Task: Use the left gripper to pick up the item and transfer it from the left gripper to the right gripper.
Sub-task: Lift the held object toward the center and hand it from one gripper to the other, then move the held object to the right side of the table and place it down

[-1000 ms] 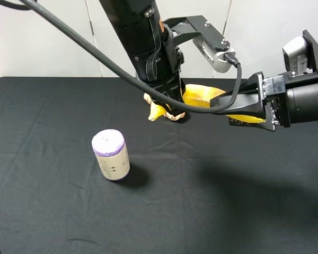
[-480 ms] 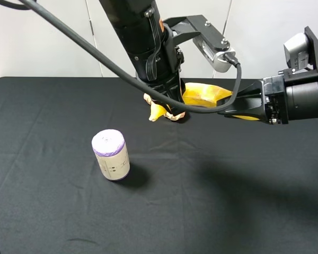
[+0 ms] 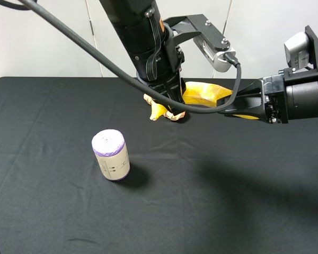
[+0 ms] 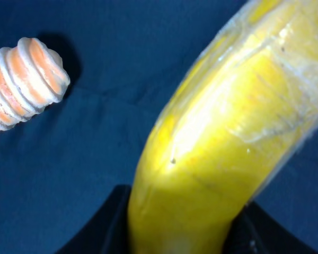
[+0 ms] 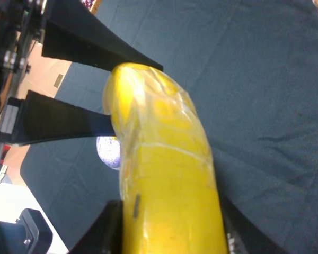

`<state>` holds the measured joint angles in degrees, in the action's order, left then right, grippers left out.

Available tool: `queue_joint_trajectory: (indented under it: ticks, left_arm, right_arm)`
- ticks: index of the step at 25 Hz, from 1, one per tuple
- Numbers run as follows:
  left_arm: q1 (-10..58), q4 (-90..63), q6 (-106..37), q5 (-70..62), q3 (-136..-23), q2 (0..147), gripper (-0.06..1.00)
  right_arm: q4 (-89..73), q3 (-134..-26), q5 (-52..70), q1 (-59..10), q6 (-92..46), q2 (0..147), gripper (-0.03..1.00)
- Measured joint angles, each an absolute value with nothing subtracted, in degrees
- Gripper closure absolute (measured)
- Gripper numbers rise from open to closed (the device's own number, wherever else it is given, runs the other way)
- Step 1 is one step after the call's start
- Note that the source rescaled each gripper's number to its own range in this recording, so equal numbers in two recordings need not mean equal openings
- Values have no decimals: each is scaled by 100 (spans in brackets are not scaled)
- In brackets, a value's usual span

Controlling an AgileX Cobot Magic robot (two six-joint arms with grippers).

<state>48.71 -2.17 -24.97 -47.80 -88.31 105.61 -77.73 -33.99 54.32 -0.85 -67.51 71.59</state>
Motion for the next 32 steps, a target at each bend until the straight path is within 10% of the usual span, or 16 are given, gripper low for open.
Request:
queue_joint_trajectory:
  ticks: [2,6,10,32]
  left_arm:
    - [4871,-217,-2497,-4780,-8831,10561,92]
    - [4871,-240,-2453,-4732,-8831,10561,22]
    - [4871,-245,-2453,-4744,-8831,10561,-1]
    - [4864,826,-596,-6753,-8858,8854,-5]
  right_arm:
    - [-7773,-3399,5432,-85,-6751,7159,93]
    - [-7768,-3399,5432,-85,-6753,7159,94]
    - [-7768,-3399,5432,-85,-6760,7159,94]
    - [-7745,-3399,5432,-85,-6760,7159,96]
